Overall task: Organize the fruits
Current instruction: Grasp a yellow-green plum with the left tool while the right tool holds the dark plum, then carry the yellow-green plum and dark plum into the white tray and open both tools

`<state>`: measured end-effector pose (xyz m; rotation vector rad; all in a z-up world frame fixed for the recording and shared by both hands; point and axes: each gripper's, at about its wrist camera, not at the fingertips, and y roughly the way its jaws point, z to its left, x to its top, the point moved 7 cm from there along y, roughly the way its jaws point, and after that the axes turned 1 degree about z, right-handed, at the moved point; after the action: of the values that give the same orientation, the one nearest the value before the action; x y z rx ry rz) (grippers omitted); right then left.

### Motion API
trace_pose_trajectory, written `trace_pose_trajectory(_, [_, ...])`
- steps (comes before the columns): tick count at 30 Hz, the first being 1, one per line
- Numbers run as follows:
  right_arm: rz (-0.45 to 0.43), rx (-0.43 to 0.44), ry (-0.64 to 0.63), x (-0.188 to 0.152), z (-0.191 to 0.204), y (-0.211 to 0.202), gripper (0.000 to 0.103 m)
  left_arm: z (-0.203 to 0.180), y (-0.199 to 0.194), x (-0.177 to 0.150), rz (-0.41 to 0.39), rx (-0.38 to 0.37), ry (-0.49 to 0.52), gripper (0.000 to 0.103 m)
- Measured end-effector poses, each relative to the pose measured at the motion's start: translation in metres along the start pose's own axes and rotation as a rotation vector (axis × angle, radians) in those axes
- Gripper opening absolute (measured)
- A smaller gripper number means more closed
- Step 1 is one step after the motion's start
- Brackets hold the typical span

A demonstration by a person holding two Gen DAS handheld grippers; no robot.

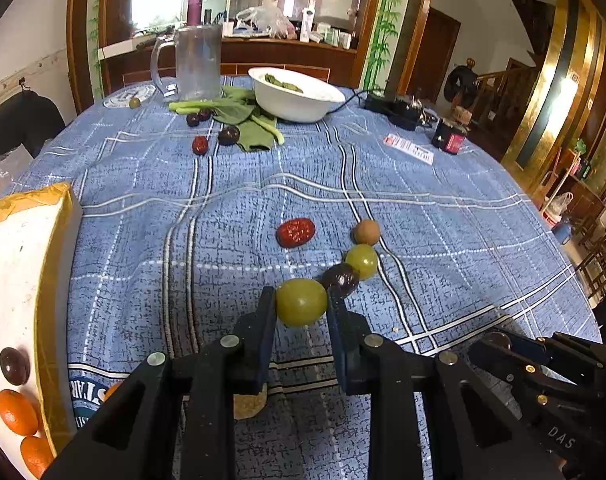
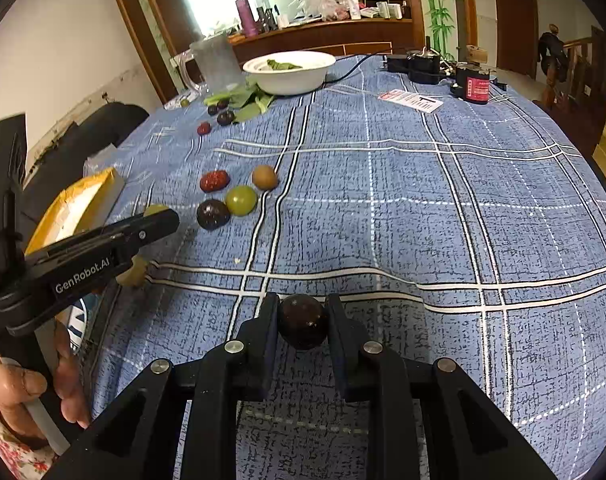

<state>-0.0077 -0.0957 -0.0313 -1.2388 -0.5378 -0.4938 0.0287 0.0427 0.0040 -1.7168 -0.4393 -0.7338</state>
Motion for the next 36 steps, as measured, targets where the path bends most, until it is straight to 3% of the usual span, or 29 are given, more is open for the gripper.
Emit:
trace_pose_trajectory(19, [-0.077, -0.020, 0.033, 0.011, -0.009, -0.011, 0.024, 0.012, -0.018, 0.004, -0.069, -0.035, -0.063, 0.024])
trace_pose_trajectory(22, [-0.074, 0.019, 0.043, 0.011, -0.008, -0.010, 0.024, 0.013, -0.025, 0.006, -0.086, -0.038, -0.070, 0.024])
trace_pose_trajectory(33, [-0.140, 0.063, -0.022, 0.015, 0.017, -0.028, 0.024, 0.061, -0.115, 0.000, -0.235, 0.029, -0.129, 0.024])
trace_pose_trajectory(36, [-0.110, 0.160, -0.024, 0.016, 0.038, -0.032, 0.025, 0.084, -0.128, -0.005, -0.239, 0.068, -0.153, 0.024])
